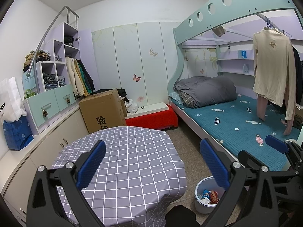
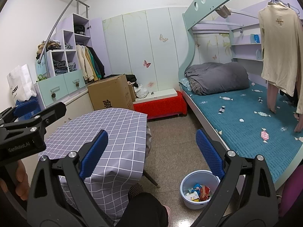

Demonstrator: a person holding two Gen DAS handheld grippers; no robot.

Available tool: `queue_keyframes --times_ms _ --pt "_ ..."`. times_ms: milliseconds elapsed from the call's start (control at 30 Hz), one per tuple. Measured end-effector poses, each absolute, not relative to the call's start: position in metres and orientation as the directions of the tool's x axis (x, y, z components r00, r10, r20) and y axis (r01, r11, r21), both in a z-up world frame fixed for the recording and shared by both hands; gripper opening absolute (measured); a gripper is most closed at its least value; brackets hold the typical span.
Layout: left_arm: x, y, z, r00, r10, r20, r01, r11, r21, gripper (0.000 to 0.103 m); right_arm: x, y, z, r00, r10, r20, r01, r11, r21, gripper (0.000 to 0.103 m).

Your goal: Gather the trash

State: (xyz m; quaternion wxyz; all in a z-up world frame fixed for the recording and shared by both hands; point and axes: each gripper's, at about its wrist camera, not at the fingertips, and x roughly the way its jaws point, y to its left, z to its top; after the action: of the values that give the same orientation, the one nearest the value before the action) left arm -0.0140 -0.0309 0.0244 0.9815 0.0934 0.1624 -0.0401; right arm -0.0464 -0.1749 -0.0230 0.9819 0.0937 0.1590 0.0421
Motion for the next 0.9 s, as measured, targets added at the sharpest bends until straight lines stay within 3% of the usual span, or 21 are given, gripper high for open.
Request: queue_keyframes --times_ms 900 --pt "-0.013 -0.028 0.017 0.94 -0.048 -0.338 0.113 0.978 0.174 0.098 -0.05 -0.163 -0.032 0.941 0.115 -0.318 -0.052 0.978 0.202 0.092"
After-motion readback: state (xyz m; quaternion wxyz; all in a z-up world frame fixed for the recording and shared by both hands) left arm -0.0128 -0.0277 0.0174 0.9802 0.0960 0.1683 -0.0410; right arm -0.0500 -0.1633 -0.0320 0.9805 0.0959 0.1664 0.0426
